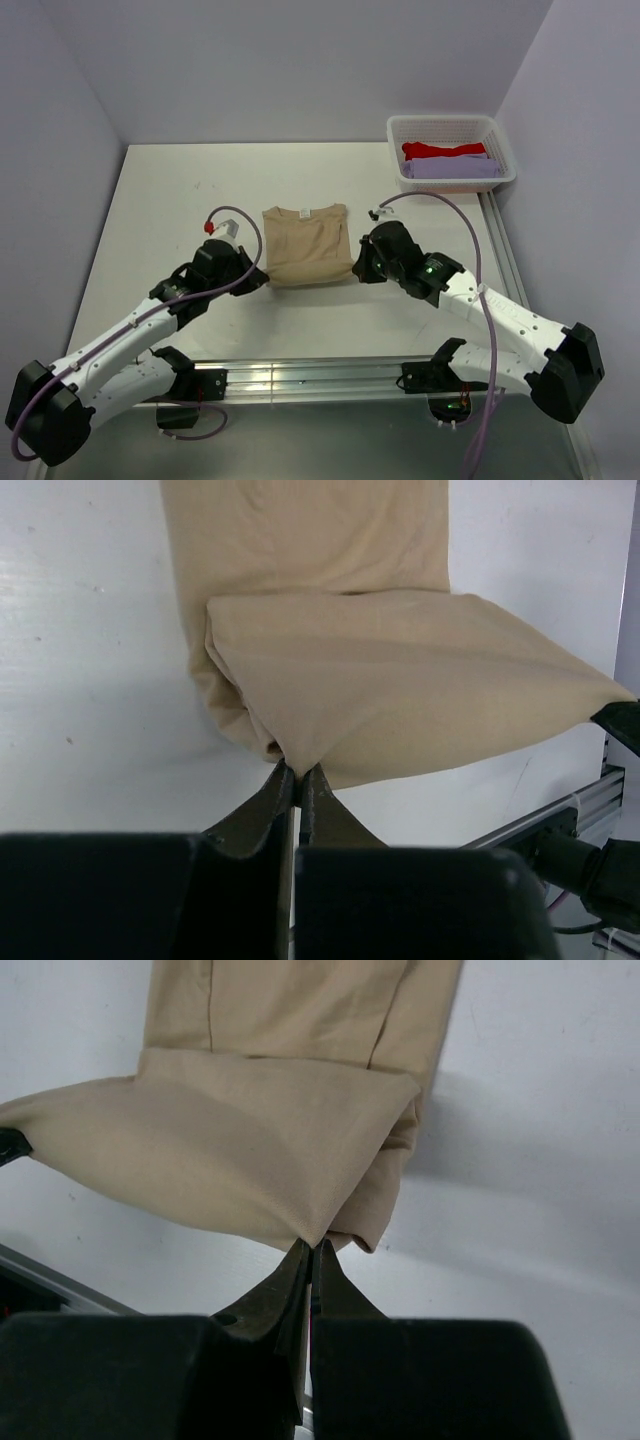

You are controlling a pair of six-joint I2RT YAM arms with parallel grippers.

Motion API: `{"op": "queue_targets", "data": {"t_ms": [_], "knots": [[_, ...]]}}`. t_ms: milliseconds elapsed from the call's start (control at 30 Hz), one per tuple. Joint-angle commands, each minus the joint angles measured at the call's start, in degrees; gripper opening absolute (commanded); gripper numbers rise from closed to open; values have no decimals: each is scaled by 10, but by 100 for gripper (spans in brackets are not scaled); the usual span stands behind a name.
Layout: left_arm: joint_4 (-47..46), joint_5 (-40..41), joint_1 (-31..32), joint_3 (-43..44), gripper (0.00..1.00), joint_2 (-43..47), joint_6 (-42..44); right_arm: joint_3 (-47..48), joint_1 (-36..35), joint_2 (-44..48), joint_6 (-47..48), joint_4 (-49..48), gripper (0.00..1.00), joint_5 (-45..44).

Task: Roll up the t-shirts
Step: Fold the tshirt

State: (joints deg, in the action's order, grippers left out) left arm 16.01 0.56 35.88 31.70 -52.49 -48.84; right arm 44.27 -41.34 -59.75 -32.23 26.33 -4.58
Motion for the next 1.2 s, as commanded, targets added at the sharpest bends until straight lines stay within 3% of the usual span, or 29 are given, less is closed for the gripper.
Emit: {"op": "queue_targets", "data": {"t_ms": [0, 533, 800, 1167], "knots": [[9, -28, -32, 43, 0, -16, 33, 43, 20, -16, 29, 7, 0, -1], [9, -117, -138, 157, 0, -177, 106, 147, 115, -157, 87, -7, 0, 95], [-19, -145, -185, 216, 0, -306, 123, 216, 157, -294, 104, -19, 0, 137], [-26, -129, -192, 327, 0, -492, 123, 301, 200, -465, 81, -36, 0, 150]]}}
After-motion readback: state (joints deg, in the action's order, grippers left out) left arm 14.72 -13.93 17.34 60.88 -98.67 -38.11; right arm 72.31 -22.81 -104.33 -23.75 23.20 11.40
